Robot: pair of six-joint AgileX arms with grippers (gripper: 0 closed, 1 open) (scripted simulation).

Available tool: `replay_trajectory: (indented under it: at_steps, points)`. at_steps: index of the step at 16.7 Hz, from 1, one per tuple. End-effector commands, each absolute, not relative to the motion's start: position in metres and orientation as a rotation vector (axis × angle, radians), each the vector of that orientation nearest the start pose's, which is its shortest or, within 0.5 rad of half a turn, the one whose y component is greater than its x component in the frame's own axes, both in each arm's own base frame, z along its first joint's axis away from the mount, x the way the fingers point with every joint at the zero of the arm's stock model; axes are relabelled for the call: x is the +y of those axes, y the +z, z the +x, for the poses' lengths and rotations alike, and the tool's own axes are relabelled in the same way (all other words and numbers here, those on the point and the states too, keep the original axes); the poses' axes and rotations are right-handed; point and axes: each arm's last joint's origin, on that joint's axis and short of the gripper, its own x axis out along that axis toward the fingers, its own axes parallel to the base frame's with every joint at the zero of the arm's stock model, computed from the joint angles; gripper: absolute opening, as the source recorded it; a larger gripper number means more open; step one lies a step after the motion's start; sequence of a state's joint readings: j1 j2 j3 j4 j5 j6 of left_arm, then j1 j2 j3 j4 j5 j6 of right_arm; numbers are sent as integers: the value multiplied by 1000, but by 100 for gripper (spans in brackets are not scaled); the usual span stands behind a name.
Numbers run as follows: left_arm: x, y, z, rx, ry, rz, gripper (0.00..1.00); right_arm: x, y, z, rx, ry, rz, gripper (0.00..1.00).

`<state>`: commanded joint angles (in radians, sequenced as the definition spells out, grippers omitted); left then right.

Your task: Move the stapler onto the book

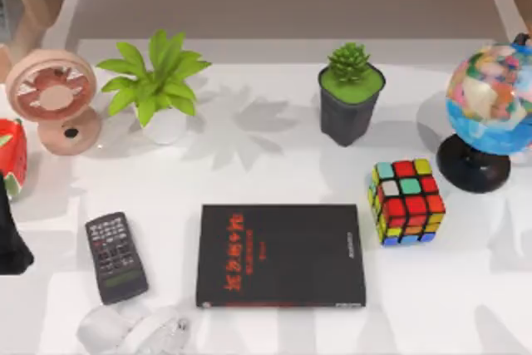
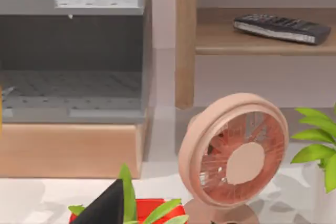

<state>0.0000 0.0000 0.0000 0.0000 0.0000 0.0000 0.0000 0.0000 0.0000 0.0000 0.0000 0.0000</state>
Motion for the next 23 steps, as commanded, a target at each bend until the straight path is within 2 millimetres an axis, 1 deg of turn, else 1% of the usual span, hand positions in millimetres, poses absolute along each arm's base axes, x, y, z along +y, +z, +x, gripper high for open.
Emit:
replay_trajectory:
  at_steps: [3, 6, 9, 11, 12, 13, 15, 17, 19, 20, 22, 23]
  points:
    - [-1, 160, 106, 0, 0, 0, 100, -1, 162, 106, 5, -1, -1, 100]
    - [-1, 160, 106, 0, 0, 0, 100, -2, 180, 107, 57, -7, -7, 100]
    - [-1, 160, 106, 0, 0, 0, 100, -4, 216, 114, 165, -23, -14, 100]
    - [-1, 160, 106, 0, 0, 0, 100, -7, 248, 128, 263, -40, -18, 100]
    - [-1, 160, 106, 0, 0, 0, 100, -9, 266, 139, 320, -52, -20, 100]
    - [-1, 160, 106, 0, 0, 0, 100, -12, 284, 154, 381, -64, -20, 100]
    - [-1, 160, 106, 0, 0, 0, 100, -21, 312, 192, 518, -88, -18, 100]
    - [-1, 160, 106, 0, 0, 0, 100, -33, 328, 234, 661, -108, -12, 100]
    - [-1, 160, 106, 0, 0, 0, 100, -48, 335, 278, 796, -124, -1, 100]
    - [-1, 160, 106, 0, 0, 0, 100, -57, 335, 301, 862, -129, 5, 100]
    - [-1, 160, 106, 0, 0, 0, 100, -76, 327, 345, 988, -137, 21, 100]
    - [-1, 160, 106, 0, 0, 0, 100, -86, 319, 365, 1049, -140, 30, 100]
